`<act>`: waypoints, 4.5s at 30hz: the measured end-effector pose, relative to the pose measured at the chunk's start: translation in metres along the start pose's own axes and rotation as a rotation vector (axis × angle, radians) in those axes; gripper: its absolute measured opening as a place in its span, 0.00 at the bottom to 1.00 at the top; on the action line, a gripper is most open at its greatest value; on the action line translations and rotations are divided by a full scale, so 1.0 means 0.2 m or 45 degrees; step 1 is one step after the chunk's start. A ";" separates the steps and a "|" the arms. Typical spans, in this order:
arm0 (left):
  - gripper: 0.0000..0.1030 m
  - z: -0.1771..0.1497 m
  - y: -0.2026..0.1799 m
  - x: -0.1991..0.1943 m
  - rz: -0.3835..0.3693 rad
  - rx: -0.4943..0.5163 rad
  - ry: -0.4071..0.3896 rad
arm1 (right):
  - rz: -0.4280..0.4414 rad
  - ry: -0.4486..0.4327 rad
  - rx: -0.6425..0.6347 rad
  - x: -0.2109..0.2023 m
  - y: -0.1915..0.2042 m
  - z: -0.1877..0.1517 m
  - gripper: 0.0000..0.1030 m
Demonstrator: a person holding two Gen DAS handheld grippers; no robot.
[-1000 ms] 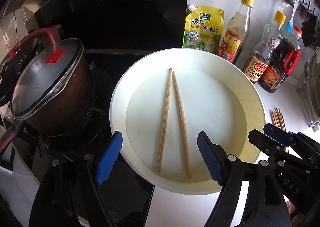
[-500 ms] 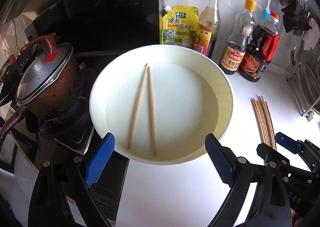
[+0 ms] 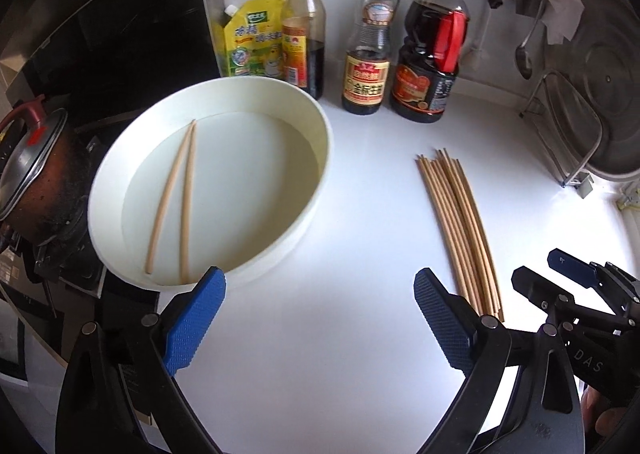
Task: Organize utensils
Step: 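Withdraw both open tools from the basin back toward the chopstick pile, then close the left tool on another chopstick while the right tool grasps one too, then lower the left tool's chopstick into the basin and open it while the right tool releases its own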
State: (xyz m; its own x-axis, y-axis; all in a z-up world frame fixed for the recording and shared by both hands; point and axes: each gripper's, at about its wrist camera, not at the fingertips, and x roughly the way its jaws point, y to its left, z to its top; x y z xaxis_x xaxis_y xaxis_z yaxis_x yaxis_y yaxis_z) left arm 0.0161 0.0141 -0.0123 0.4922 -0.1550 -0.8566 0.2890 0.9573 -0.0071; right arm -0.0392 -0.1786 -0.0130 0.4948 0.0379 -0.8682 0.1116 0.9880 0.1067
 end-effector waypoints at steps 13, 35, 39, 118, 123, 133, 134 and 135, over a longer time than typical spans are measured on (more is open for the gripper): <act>0.91 -0.02 -0.28 0.14 -0.071 0.027 0.017 | -0.102 0.039 0.060 0.14 -0.33 -0.12 0.58; 0.91 -0.09 -0.32 0.38 -0.033 -0.043 0.085 | -0.077 0.069 0.010 0.46 -0.38 -0.07 0.58; 0.91 -0.09 -0.34 0.40 -0.030 -0.033 0.092 | -0.098 0.070 -0.034 0.47 -0.36 -0.07 0.58; 0.07 0.00 -0.53 0.64 -0.031 0.061 0.096 | -0.018 -0.023 -0.080 0.48 -0.41 0.00 0.06; 0.07 0.03 -0.53 0.52 -0.081 0.084 0.078 | 0.002 -0.037 -0.037 0.36 -0.42 0.02 0.06; 0.07 0.19 -0.31 0.17 -0.129 0.091 -0.046 | 0.061 -0.134 -0.021 0.10 -0.19 0.18 0.06; 0.07 0.21 -0.26 0.15 -0.120 0.083 -0.054 | 0.079 -0.147 -0.025 0.09 -0.15 0.20 0.06; 0.07 0.23 -0.21 0.13 -0.107 0.073 -0.060 | 0.095 -0.158 -0.031 0.09 -0.11 0.22 0.06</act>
State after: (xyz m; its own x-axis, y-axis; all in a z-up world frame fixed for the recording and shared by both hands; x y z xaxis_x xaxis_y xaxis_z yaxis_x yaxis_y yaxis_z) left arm 0.0547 -0.0418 -0.0105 0.5017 -0.2470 -0.8290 0.3768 0.9251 -0.0475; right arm 0.0060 -0.2056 -0.0090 0.6040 0.0943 -0.7914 0.0504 0.9865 0.1560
